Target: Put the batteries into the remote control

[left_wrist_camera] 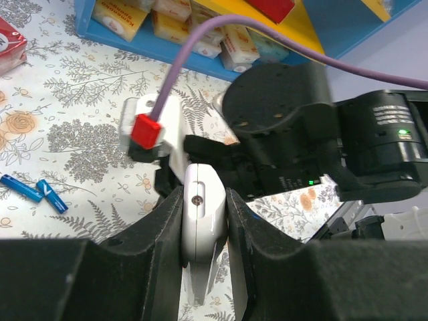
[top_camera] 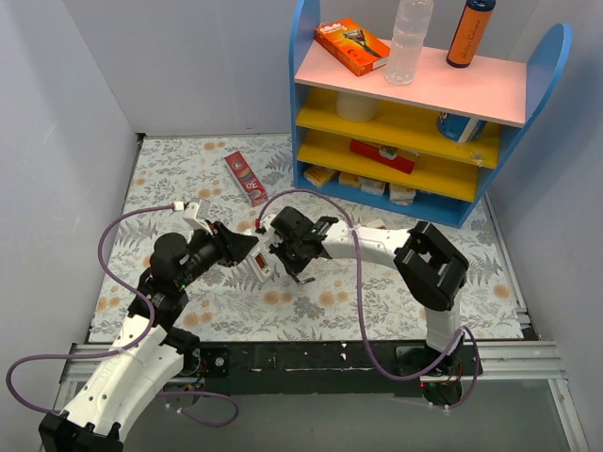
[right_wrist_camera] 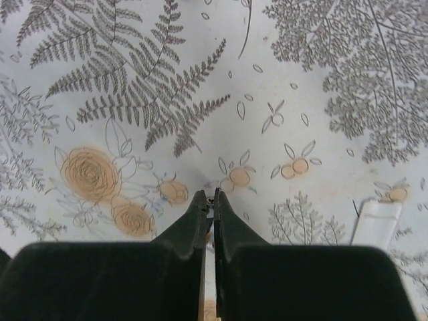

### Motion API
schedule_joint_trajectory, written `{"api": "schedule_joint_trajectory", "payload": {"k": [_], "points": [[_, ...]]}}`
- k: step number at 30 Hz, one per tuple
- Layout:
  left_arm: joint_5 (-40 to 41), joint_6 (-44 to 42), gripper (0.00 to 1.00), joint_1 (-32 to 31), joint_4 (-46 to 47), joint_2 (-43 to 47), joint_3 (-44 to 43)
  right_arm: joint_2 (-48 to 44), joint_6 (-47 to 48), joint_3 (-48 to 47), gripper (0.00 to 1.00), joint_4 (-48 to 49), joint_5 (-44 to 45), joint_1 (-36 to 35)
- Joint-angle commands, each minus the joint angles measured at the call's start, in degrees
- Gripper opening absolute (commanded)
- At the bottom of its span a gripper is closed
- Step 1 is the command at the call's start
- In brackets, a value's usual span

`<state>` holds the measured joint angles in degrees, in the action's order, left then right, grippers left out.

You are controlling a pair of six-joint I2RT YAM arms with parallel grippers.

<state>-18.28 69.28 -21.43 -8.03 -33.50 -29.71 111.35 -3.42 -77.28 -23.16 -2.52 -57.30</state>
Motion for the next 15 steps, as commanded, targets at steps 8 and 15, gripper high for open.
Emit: {"api": "schedule_joint_trajectory", "payload": {"k": [8, 15], "points": [[1.22, 8.33, 0.0, 0.42, 7.68, 1.77, 4.75, -24.49, -1.06, 12.14, 0.01, 15.66, 6.57, -0.18], [4.75, 9.91, 0.0, 0.42, 5.4, -0.16, 4.76, -24.78, 0.69, 14.61, 0.12, 9.03, 7.45, 0.17]]}}
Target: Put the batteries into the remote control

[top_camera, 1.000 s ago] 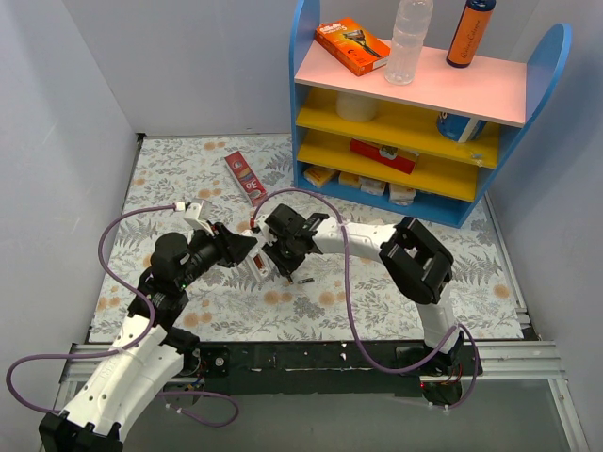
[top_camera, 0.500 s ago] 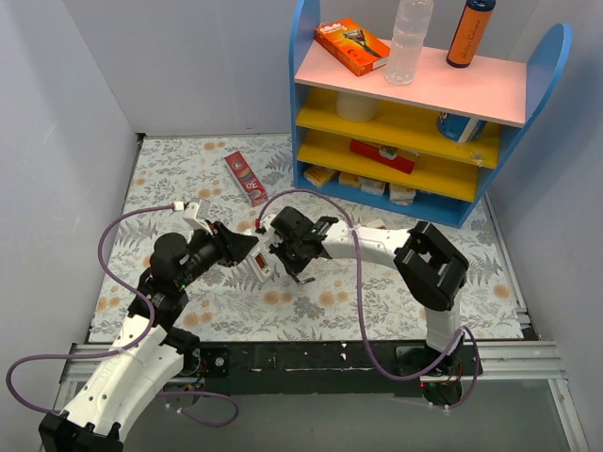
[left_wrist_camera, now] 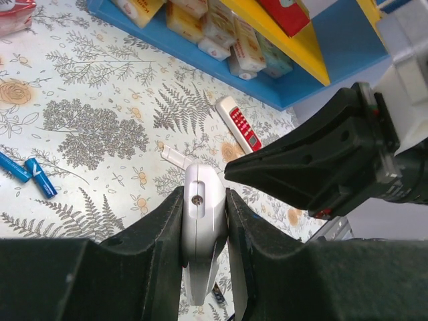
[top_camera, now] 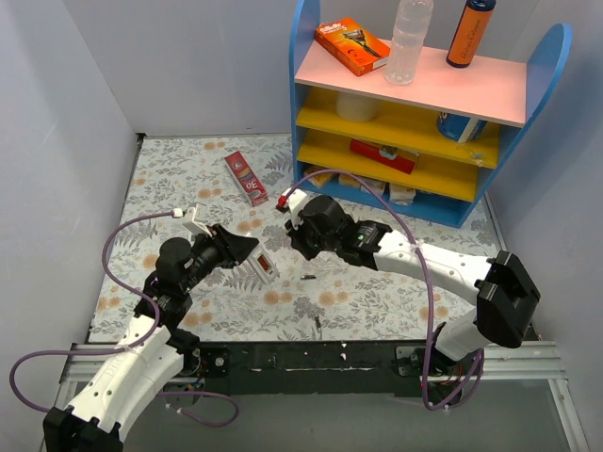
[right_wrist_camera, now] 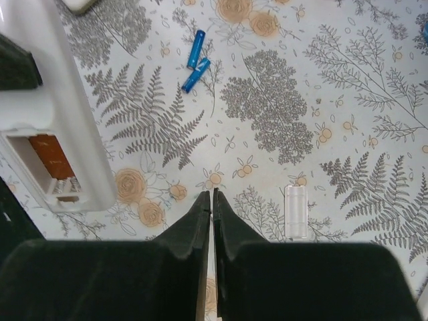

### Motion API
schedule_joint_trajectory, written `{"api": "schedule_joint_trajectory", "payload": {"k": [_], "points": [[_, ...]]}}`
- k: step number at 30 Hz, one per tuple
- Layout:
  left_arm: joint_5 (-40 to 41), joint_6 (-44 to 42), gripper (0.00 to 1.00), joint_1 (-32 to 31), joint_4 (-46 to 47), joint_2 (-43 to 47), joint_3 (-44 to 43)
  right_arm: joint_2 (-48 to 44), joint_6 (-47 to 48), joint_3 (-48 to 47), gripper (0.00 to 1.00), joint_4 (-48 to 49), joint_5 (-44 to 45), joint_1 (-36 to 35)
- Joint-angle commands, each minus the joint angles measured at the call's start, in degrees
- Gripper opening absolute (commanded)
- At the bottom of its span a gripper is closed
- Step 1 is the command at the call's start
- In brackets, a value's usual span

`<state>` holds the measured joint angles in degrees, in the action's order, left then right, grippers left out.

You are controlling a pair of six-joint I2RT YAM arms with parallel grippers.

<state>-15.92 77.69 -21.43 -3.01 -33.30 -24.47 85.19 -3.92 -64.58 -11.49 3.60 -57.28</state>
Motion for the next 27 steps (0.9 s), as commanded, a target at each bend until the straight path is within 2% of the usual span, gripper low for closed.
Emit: {"api": "schedule_joint_trajectory", "payload": {"k": [1, 2, 3, 7, 14, 19, 27], "points": [[2.56, 1.15, 0.0, 0.34, 0.02, -0.36, -0.84, 1.82, 1.2, 3.04, 0.14, -3.1, 1.24, 0.15], [2.56, 0.8, 0.0, 0.42, -0.07, -0.28, -1.02, 2.0, 1.37, 3.84, 0.17, -3.19, 1.15, 0.23], [2.65, 0.71, 0.0, 0.42, -0.07, -0.36, -1.11, 2.17, 1.98, 4.71, 0.23, -2.84, 0.72, 0.41], [1.69, 0.27, 0.0, 0.34, -0.51, -0.71, -1.46, 4.45, 10.14, 6.39, 0.4, -3.37, -0.52, 1.55], [1.69, -0.35, 0.0, 0.42, -1.3, -1.15, -1.99, 10.69, 19.73, 2.01, 0.41, -6.61, -5.7, 2.96], [1.42, -0.61, 0.0, 0.42, -1.3, -1.24, -1.81, 15.88, 23.43, -3.36, 0.41, -10.92, -9.47, 3.05], [0.98, -0.26, 0.0, 0.34, -0.43, -1.86, -1.46, 19.22, 26.6, -6.7, 0.41, -15.32, -13.35, 2.96]]}}
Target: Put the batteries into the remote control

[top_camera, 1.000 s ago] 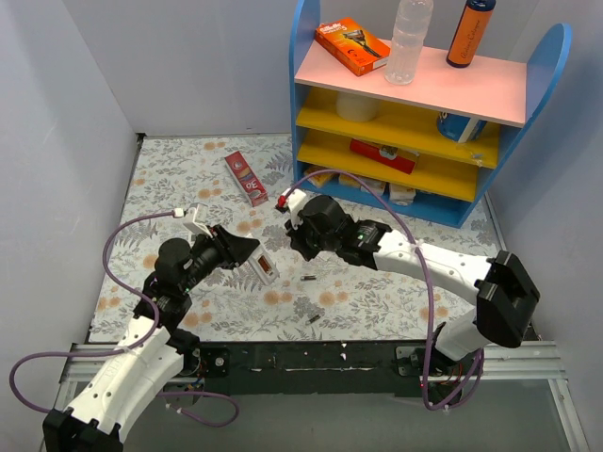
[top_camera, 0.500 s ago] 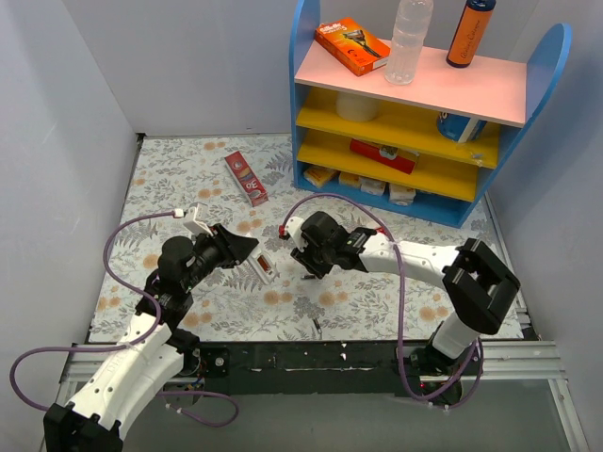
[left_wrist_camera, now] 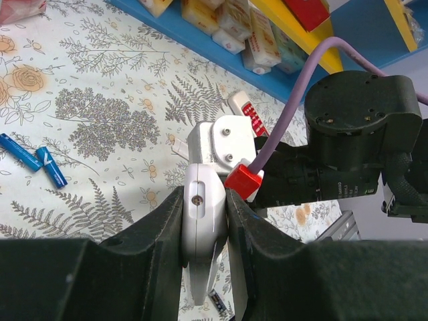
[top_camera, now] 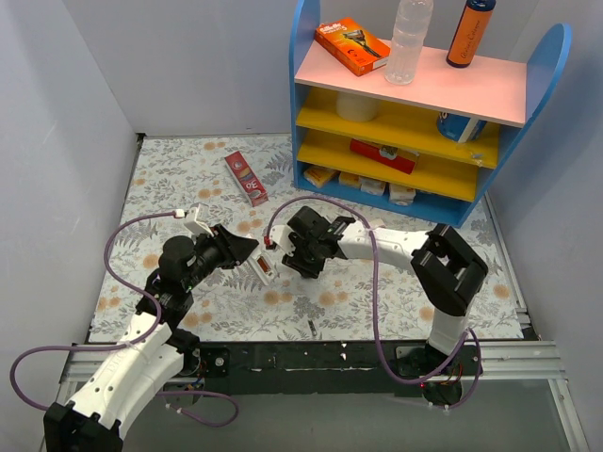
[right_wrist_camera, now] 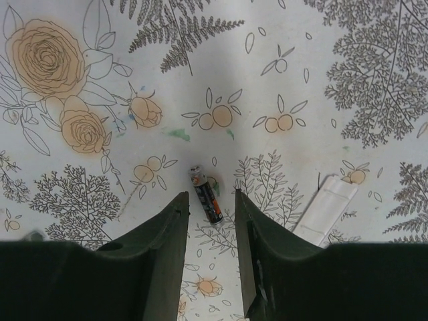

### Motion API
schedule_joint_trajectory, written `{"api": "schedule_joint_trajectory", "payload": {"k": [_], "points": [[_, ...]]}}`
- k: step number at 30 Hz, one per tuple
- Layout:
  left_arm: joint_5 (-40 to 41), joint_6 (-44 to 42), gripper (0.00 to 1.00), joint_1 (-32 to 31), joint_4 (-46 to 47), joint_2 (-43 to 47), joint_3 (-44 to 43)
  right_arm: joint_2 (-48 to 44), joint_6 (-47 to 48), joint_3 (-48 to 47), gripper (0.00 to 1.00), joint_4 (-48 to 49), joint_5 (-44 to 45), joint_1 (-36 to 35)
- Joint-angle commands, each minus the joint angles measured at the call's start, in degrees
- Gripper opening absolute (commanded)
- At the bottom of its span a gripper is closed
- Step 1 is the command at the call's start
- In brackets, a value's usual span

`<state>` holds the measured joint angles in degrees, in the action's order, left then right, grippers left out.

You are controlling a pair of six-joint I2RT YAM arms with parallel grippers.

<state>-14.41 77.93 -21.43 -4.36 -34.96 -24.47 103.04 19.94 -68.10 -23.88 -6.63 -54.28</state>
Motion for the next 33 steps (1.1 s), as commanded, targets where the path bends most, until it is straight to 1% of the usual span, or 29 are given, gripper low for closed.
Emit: {"api": "schedule_joint_trajectory", "payload": {"k": [1, 6, 13, 17, 20, 21, 23, 25, 26, 30, 32, 33], "points": [[-0.53, -0.5, 0.0, 0.42, 1.02, -0.28, -1.28, 1.89, 2.99, -3.62, 0.4, -3.1, -3.38, -0.03], [-0.79, -0.06, 0.0, 0.34, 1.46, -0.37, -0.67, 4.18, 3.26, -4.24, 0.38, -3.1, -3.65, -0.12], [-1.14, 0.47, 0.0, 0.34, 1.81, -0.46, -0.32, 6.29, 3.61, -5.29, 0.33, -3.63, -1.81, -0.74], [-1.84, 1.34, 0.0, 0.34, 2.6, -0.55, 0.39, 6.64, 3.61, -5.12, 0.27, -4.33, 1.97, -1.79], [-2.37, 2.14, 0.0, 0.42, 3.48, -0.72, 1.18, 5.77, 3.26, -3.98, 0.19, -3.55, 3.47, -1.88], [-2.63, 2.31, 0.0, 0.42, 3.66, -0.72, 1.35, 4.55, 2.91, -2.93, 0.15, -3.02, 3.82, -1.88], [-2.9, 2.93, 0.0, 0.34, 4.1, -0.72, 1.88, 2.7, 2.38, -1.52, 0.11, -1.79, 4.0, -1.88], [-3.6, 3.63, 0.0, 0.42, 6.2, -0.72, 2.84, -0.64, 1.15, 0.41, 0.06, 0.4, 3.47, -1.88], [-3.86, 4.07, 0.0, 0.34, 7.51, -0.55, 3.28, -1.87, 0.63, 1.12, 0.01, 1.46, 3.3, -1.88], [-5.36, 5.56, 0.0, 0.42, 10.68, -0.81, 4.69, -10.12, -2.62, 4.81, 0.01, 7.86, 2.51, -1.88], [-5.8, 6.44, 0.0, 0.34, 12.52, -0.9, 5.39, -12.77, -5.08, 6.38, 0.01, 9.72, 2.33, -1.88], [-5.97, 6.88, 0.0, 0.34, 13.14, -0.9, 5.66, -15.57, -6.05, 6.83, 0.01, 10.77, 2.5, -1.88]]}}
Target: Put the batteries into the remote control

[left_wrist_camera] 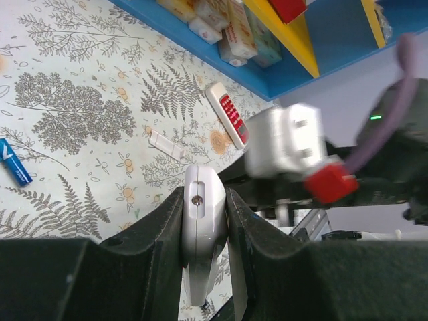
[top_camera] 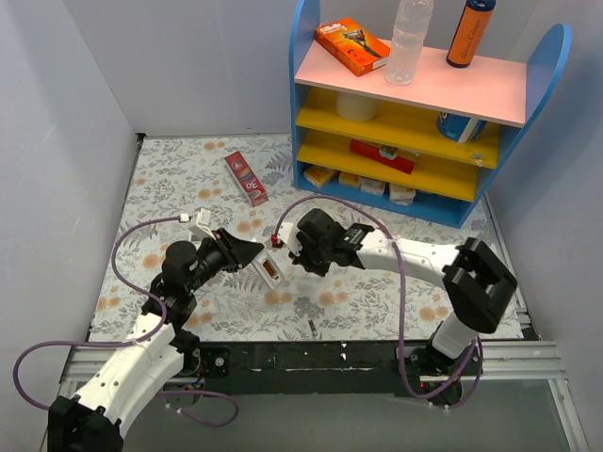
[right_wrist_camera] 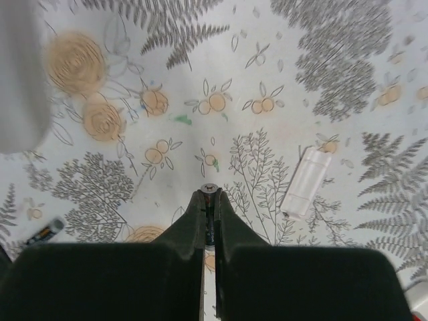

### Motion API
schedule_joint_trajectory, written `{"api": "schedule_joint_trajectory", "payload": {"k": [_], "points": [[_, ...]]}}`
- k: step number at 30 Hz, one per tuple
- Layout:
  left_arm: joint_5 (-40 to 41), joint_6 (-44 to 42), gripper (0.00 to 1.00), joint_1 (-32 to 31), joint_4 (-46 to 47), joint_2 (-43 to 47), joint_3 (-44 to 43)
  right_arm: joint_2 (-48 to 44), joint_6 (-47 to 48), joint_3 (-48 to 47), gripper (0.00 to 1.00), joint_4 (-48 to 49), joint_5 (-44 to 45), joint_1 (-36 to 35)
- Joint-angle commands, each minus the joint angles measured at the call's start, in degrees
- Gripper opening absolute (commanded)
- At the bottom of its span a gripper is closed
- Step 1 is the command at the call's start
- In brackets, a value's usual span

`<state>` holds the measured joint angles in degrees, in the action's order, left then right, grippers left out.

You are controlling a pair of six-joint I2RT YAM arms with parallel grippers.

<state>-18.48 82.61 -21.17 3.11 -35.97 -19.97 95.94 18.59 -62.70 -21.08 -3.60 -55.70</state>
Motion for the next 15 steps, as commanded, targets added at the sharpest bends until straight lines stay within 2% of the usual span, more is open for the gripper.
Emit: {"api": "schedule_joint_trajectory", "payload": {"k": [1, 3, 8, 15], "points": [[-2.26, 2.29, 0.0, 0.07, 6.28, 0.02, 1.33, -9.88, -5.66, 2.13, 0.01, 10.33, -0.54, -0.46], [-2.79, 3.26, 0.0, 0.08, 8.39, -0.07, 2.12, -14.52, -9.52, 4.5, 0.01, 13.59, -0.45, -0.46], [-4.28, 5.54, 0.0, 0.16, 12.87, -0.86, 3.62, -25.07, -17.09, 10.92, 0.01, 29.21, -2.37, -0.46], [-4.64, 7.39, 0.0, 0.07, 14.73, -2.27, 3.18, -30.55, -26.4, 19.53, 0.01, 46.9, -7.13, -1.6]]}}
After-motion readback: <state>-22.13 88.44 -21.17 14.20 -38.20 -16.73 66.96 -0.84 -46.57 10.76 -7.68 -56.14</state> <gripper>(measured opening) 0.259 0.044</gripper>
